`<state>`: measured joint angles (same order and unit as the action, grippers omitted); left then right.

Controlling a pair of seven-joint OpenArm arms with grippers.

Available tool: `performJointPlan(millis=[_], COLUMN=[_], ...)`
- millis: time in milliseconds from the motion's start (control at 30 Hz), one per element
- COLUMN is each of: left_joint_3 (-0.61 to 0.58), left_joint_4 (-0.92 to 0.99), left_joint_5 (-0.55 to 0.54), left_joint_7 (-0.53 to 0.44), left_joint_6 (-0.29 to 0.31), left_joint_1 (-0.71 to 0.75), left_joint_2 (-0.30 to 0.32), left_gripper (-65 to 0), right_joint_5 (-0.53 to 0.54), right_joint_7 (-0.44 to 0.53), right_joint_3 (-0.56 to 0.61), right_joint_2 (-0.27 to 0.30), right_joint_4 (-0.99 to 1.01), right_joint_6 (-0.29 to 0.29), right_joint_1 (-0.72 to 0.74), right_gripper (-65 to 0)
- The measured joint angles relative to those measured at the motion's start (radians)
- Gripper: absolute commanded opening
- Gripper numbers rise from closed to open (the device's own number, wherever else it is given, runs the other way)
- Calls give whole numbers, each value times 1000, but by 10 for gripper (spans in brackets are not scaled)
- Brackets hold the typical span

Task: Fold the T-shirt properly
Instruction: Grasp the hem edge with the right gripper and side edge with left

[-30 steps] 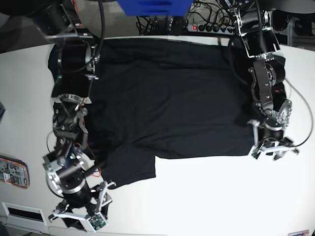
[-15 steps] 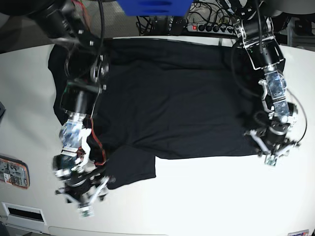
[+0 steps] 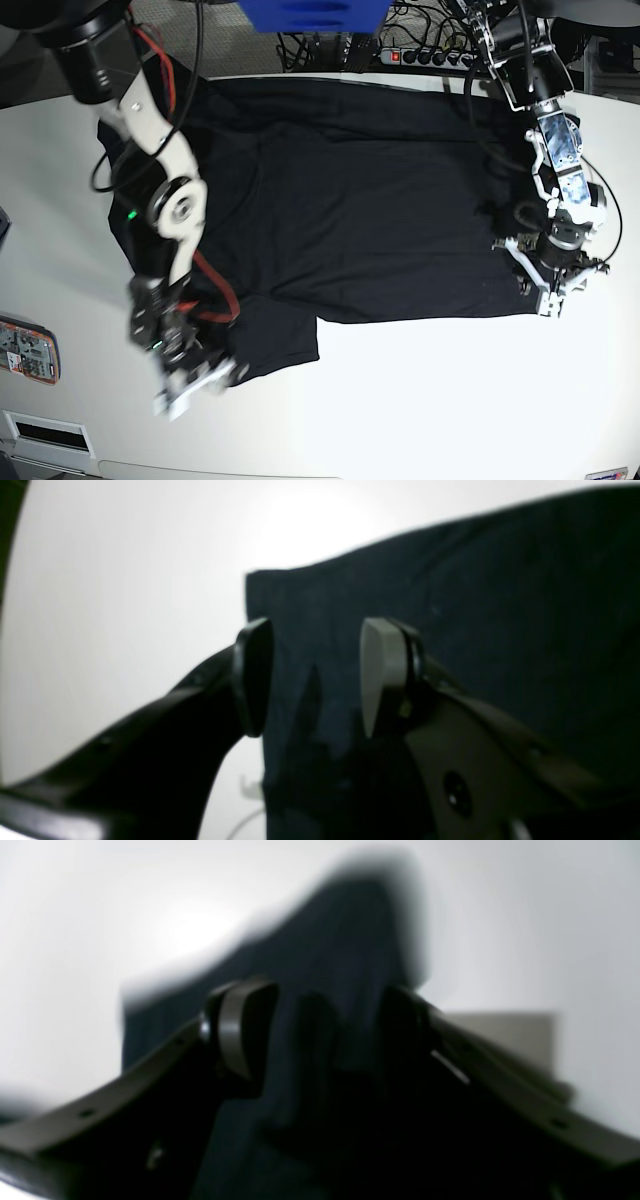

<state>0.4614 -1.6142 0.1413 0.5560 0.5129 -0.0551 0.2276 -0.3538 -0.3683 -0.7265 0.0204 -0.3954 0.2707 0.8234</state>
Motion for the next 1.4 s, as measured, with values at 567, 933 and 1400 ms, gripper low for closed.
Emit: performJointPlan(millis=[567,933,1400], left_joint_3=[-1,-3,-7], left_joint_4=[-60,-60,-58], left_joint_5=[-7,-8,-7], left_joint_7=[21,20,17], left_joint_6=[0,2,1], left_joint_1=[2,14,14], left_joint_2=[2,2,3], left_gripper=[-374,-374,-374], right_joint_5=[6,10,6], right_joint_7=[222,257,344], right_joint_3=[323,364,367], right_joint_2=[30,73,66], right_joint_4=[18,27,187], right_joint_6=[-2,-10,-2], right_joint_1=[-36,-61,-98], right_gripper=[-312,-312,-312])
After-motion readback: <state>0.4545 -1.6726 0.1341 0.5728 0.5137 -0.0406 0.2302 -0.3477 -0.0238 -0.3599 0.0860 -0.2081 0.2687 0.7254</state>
